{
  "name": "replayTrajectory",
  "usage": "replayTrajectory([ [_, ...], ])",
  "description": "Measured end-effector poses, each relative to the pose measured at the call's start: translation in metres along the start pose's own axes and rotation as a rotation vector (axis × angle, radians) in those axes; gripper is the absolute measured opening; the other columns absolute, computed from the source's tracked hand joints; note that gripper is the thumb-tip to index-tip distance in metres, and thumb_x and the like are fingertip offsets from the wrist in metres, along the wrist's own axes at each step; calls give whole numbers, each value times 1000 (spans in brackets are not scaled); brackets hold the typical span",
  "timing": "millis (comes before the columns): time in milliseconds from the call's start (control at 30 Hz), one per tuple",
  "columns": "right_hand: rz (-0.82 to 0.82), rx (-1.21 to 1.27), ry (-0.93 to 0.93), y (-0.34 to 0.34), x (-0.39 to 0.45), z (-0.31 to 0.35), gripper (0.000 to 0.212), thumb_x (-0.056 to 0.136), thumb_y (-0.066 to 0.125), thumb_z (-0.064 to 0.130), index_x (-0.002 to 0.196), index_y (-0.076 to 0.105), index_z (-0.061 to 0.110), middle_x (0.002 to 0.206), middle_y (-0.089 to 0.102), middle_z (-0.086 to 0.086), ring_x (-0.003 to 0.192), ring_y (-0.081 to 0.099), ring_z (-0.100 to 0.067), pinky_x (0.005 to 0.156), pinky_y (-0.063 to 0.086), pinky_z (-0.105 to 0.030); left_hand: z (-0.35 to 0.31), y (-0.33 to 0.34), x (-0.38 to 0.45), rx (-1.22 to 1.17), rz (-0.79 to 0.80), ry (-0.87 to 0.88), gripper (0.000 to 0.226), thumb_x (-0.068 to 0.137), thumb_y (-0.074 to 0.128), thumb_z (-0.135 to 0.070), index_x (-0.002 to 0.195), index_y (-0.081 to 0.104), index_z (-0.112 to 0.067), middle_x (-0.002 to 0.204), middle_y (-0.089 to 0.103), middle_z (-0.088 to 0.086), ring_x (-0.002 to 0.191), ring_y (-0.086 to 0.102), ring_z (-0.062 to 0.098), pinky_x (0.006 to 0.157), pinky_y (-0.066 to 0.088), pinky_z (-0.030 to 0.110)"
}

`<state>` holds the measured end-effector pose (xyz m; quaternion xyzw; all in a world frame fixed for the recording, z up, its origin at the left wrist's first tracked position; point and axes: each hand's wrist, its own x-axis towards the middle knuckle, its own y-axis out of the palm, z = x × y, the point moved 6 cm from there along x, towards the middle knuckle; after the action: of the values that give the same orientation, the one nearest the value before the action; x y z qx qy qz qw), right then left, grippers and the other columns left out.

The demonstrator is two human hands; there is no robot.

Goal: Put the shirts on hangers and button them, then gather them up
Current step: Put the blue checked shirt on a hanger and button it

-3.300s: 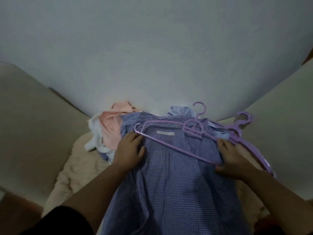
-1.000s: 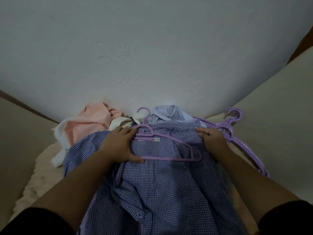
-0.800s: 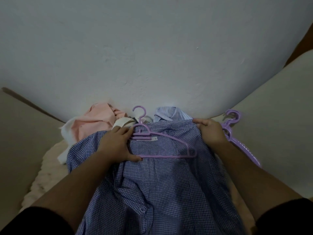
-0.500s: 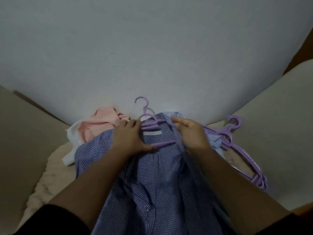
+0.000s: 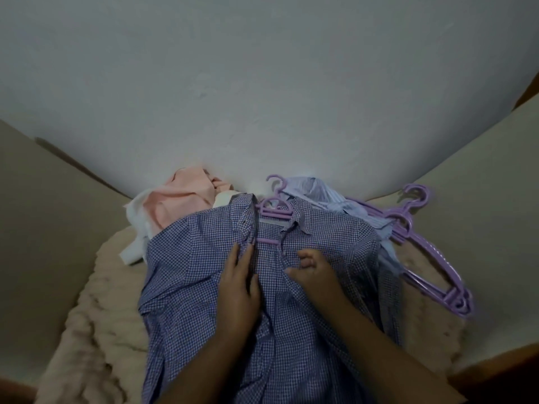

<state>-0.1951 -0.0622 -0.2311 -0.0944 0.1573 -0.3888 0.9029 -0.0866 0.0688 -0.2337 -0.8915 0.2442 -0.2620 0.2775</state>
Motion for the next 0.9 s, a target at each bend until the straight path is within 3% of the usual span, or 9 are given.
replayTrajectory([
  [100,7,-110,-15,13,-7,-20,32,82,67,1,98,43,15,100,51,-6,90,56,-21,68,48,-26,-2,4,-23,-60,29,-77,60,92,46,9,142,42,-25,150,26,-14,135,28,1,97,18,-6],
  [200,-1,-161,28,16,-22,-36,30,84,59,-7,89,40,14,88,47,2,81,51,-17,61,43,-18,-2,11,-39,-61,122,-79,59,93,48,6,141,41,-27,146,38,-10,136,36,8,103,18,0],
  [267,67,-165,43,21,-28,-43,29,85,59,-4,85,38,17,84,47,-1,75,48,-17,59,42,-24,-1,12,-43,-73,139,-97,58,93,51,-1,144,37,-25,145,41,-8,135,38,7,105,21,5],
  [367,77,-115,37,24,-29,-36,21,86,63,6,87,44,17,84,51,-3,70,48,-14,55,40,-21,-5,6,-37,-91,102,-107,57,92,59,-11,145,39,-21,147,35,-8,130,29,-2,99,14,-3],
  [433,-41,-6,-5,17,-25,-20,10,90,61,12,97,54,14,91,56,-1,80,54,-13,61,42,-15,-12,1,-27,-80,46,-89,55,90,61,-15,142,44,-21,147,35,-6,130,29,0,104,20,6],
  [567,-171,293,49,7,-11,3,34,95,53,20,128,53,10,109,60,-1,96,59,-15,77,48,-24,-25,-3,-1,-141,-32,-92,45,89,62,-14,133,52,-18,139,48,-1,128,42,14,110,35,35],
  [667,-198,426,86,10,1,8,37,97,50,19,133,50,9,95,61,-3,77,57,-11,62,47,-23,-33,-2,16,-211,-33,-106,35,91,57,-12,125,57,-18,123,57,-5,113,53,12,99,45,37],
  [767,-263,456,42,11,7,13,31,97,49,14,128,52,8,102,62,-5,77,58,-9,59,49,-19,-32,3,26,-251,0,-189,28,94,53,-15,120,59,-23,117,58,-8,108,55,10,96,48,37],
  [900,-252,492,15,17,11,18,26,97,47,7,122,56,6,89,62,-1,73,58,-9,53,48,-17,-22,9,34,-309,-10,-289,27,95,52,-21,119,61,-28,114,62,-4,102,59,11,92,51,39],
])
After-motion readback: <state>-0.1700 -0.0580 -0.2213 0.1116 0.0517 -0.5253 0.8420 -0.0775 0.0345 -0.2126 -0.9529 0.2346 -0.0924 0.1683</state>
